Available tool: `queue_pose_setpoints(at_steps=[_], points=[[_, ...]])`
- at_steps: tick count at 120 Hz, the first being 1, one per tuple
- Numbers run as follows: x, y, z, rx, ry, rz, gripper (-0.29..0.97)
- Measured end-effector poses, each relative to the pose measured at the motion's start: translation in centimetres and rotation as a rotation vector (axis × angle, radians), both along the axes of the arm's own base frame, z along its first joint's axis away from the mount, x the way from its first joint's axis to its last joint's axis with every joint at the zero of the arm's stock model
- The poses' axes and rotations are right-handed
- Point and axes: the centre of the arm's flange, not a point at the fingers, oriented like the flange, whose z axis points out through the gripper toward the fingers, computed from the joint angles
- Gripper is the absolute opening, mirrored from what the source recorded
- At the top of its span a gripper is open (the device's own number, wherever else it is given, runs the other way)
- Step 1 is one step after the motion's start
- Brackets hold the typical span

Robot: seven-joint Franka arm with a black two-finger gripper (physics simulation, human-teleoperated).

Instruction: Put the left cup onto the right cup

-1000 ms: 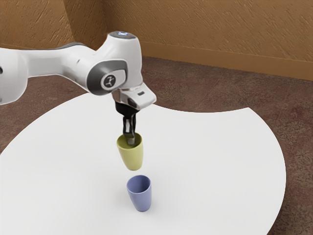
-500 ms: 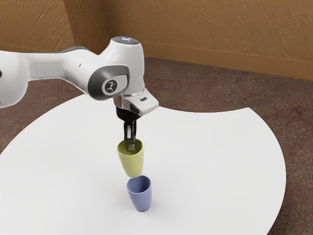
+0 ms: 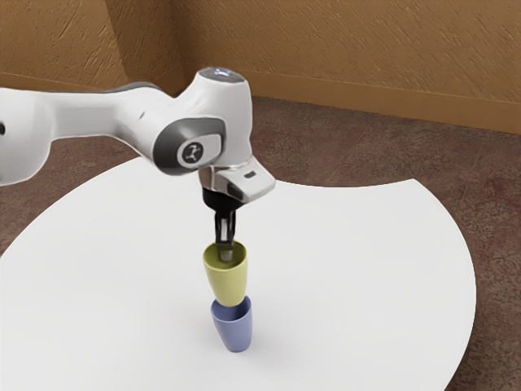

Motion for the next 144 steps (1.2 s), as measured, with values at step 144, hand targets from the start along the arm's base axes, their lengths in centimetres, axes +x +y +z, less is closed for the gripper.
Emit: queue_pose_setpoints(at_steps=[144], points=[[-0.3, -0.2, -2.9, 0.030, 0.036, 0.072, -0.11]])
